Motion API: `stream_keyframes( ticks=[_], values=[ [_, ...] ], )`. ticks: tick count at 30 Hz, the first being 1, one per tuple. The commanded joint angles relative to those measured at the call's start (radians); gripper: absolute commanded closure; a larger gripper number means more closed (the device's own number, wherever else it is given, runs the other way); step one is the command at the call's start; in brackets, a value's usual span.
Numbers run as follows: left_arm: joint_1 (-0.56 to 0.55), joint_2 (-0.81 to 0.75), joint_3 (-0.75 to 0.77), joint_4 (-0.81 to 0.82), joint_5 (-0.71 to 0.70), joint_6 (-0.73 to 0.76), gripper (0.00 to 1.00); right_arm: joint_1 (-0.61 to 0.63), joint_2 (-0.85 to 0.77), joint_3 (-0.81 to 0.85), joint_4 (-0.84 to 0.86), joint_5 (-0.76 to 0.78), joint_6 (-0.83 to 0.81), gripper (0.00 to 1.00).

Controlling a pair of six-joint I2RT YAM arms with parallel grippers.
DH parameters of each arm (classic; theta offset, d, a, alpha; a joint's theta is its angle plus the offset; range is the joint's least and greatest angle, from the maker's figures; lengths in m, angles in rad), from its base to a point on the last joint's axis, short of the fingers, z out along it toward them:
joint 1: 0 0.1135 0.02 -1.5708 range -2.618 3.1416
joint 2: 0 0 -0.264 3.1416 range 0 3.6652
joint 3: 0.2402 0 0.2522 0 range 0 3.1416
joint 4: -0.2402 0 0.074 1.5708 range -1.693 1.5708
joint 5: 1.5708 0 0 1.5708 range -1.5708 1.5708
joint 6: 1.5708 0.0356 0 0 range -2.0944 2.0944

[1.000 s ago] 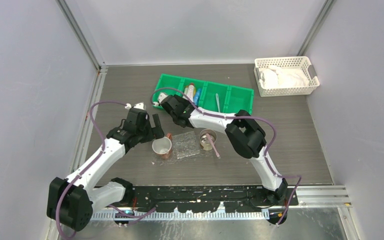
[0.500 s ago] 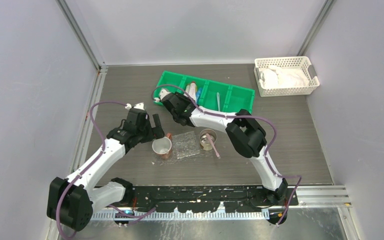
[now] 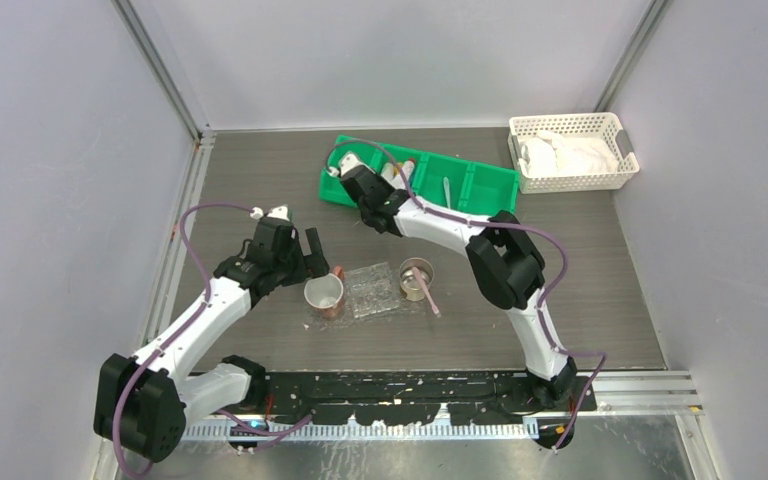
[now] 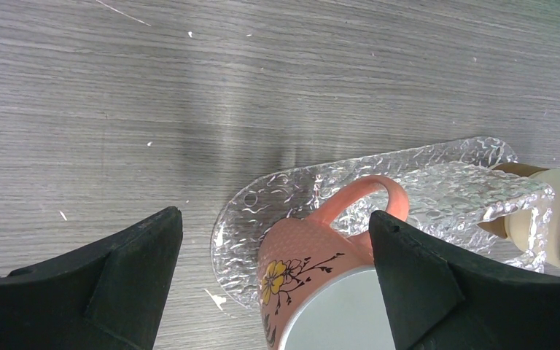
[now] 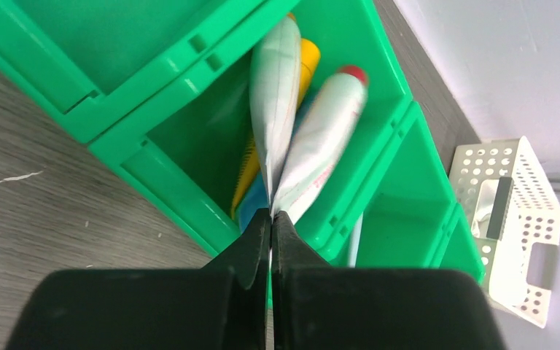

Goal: Prepare toiletry sets of a toothbrush and toothpaste on the tray

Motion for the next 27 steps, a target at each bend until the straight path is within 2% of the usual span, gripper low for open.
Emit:
stream_keyframes(
  ticks=[1, 6, 17, 27],
  values=[
    [0.005, 0.003, -0.006, 0.033, 0.011, 0.007, 0.0, -0.021, -0.123, 0.06, -0.029, -0.044, 0.1, 0.99],
    [0.005, 0.002, -0.008, 0.034, 0.011, 0.006, 0.0, -0.033, -0.169, 0.119, -0.128, -0.109, 0.156, 0.99],
    [0.006, -0.007, -0.006, 0.028, 0.012, 0.003, 0.0, -0.06, -0.143, 0.44, -0.477, -0.233, 0.286, 0.99],
    [0.006, -0.006, 0.0, 0.023, 0.015, 0.004, 0.0, -0.107, -0.081, 0.558, -0.572, -0.29, 0.334, 0.99]
  ],
)
